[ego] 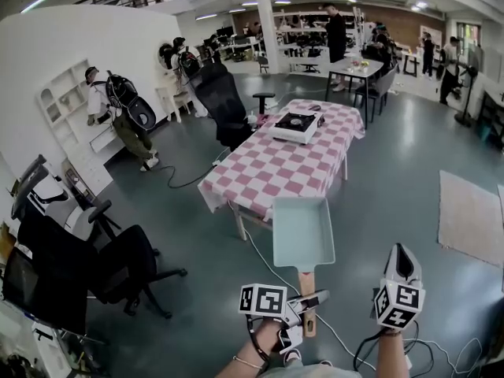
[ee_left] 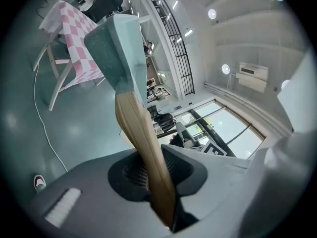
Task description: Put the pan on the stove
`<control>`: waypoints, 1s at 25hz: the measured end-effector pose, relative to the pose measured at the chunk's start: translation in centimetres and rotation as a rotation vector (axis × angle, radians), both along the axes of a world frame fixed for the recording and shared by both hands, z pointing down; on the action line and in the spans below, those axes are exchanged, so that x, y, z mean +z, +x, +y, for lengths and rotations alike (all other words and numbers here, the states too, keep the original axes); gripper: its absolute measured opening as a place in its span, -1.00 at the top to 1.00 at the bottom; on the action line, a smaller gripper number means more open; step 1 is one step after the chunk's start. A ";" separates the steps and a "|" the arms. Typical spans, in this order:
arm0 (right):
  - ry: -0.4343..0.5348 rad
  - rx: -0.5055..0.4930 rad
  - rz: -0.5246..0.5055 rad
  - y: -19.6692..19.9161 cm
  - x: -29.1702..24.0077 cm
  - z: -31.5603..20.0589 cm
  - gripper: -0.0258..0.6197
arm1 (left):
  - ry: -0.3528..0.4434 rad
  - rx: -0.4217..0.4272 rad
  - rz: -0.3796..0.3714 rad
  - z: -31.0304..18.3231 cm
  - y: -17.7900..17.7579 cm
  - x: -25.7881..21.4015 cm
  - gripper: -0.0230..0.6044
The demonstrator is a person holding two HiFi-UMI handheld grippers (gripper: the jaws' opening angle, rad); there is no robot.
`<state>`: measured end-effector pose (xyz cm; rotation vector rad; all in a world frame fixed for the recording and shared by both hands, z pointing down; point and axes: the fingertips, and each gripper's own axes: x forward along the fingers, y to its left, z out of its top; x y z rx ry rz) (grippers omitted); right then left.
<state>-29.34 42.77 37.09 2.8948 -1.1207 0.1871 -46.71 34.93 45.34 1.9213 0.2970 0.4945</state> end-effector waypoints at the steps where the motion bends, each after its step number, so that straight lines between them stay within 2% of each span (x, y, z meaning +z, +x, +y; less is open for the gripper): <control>1: 0.003 0.007 -0.005 0.0 0.1 -0.2 0.89 | 0.000 0.006 0.000 -0.3 0.0 0.0 0.74; 14: 0.003 0.104 -0.042 -0.4 1.8 -0.9 0.89 | 0.000 0.043 0.002 -4.3 -0.2 0.8 0.73; 20: -0.004 0.143 -0.057 0.8 1.9 -0.4 0.89 | -0.001 0.044 -0.007 -5.4 0.8 1.0 0.73; 25: -0.004 0.152 -0.071 3.1 2.6 -1.7 0.89 | -0.003 0.052 -0.009 -6.6 3.0 1.0 0.73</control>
